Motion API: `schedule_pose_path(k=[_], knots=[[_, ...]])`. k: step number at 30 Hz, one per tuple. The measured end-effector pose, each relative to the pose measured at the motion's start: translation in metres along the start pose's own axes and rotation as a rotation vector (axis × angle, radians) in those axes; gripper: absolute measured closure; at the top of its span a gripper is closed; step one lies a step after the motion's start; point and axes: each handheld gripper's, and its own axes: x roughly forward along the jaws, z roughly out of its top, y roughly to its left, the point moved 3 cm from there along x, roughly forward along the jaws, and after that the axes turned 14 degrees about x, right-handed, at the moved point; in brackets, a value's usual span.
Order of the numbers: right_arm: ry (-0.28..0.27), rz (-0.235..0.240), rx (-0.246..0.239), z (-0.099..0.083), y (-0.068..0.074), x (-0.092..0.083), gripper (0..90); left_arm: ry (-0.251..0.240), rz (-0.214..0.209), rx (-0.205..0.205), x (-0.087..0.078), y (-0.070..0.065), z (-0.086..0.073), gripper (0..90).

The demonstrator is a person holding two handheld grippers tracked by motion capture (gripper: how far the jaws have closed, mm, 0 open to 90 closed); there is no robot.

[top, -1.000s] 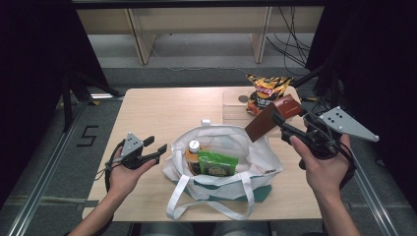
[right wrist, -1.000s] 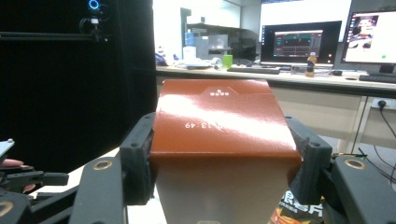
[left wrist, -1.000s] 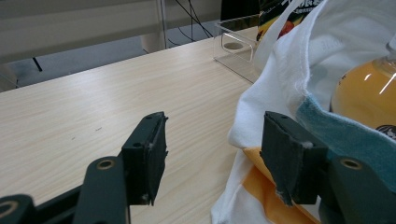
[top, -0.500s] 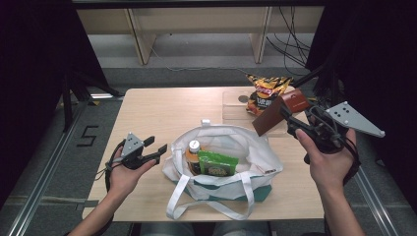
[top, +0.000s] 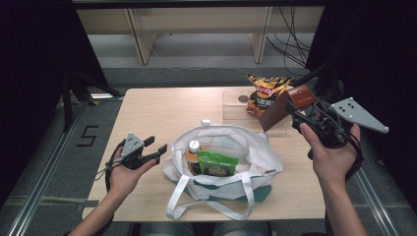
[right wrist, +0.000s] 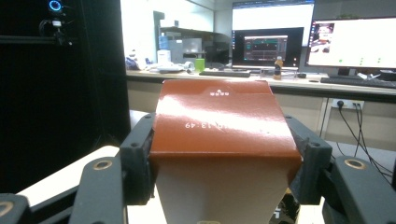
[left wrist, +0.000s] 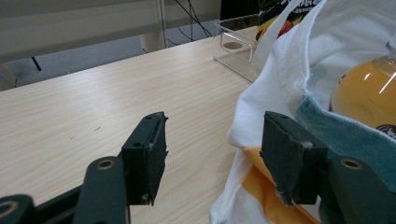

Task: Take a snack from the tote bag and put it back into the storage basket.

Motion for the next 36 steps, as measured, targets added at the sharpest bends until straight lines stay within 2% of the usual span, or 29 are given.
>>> schedule_pose_path(k=[5,6,11,12,23,25,36], knots=[[0.010,-0.015,0.001,0.001,-0.005,0.002,39.1,-0.002,0.004,0.001,0.000,0.001,0.000,40.2],[-0.007,-0.012,0.002,0.002,-0.005,0.003,39.1,-0.009,0.002,0.005,0.000,0.001,0.000,40.2],[0.003,-0.035,0.004,0.004,-0.008,0.004,39.1,-0.005,0.003,0.004,0.000,0.001,0.000,40.2],[-0.014,-0.035,0.001,0.005,-0.009,0.005,39.1,-0.009,0.002,0.005,0.000,0.001,0.000,40.2],[-0.016,-0.070,0.005,0.006,-0.018,0.016,39.1,-0.002,0.004,0.005,-0.001,0.001,0.000,40.2],[-0.002,-0.070,0.006,0.005,-0.020,0.018,39.1,-0.003,0.005,0.003,-0.001,0.001,0.000,40.2],[0.001,-0.107,0.011,0.003,-0.030,0.028,39.1,-0.001,0.004,0.003,-0.001,0.001,0.000,40.2]])
